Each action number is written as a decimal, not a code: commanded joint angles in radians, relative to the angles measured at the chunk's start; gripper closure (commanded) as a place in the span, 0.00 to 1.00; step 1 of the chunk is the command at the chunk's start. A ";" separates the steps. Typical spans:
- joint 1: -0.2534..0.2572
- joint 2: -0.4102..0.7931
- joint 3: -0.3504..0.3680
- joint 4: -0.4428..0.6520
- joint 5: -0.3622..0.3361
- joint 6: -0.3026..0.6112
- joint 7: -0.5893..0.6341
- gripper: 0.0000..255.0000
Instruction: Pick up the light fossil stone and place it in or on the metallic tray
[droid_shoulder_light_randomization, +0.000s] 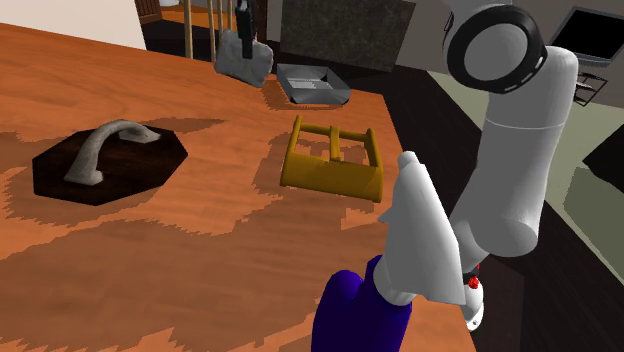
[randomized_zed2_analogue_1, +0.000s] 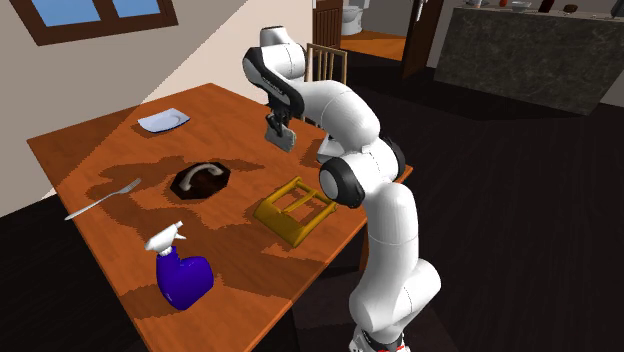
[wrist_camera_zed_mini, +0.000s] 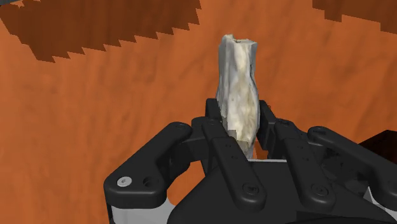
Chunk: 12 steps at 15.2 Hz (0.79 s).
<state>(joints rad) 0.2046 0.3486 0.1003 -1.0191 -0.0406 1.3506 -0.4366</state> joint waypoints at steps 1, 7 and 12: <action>0.002 0.016 0.000 0.054 -0.002 -0.038 -0.001 1.00; 0.023 0.161 -0.002 0.379 -0.018 -0.218 -0.002 1.00; -0.079 0.043 -0.025 0.201 0.002 -0.157 -0.109 1.00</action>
<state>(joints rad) 0.1469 0.4170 0.0809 -0.7839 -0.0433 1.1864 -0.5207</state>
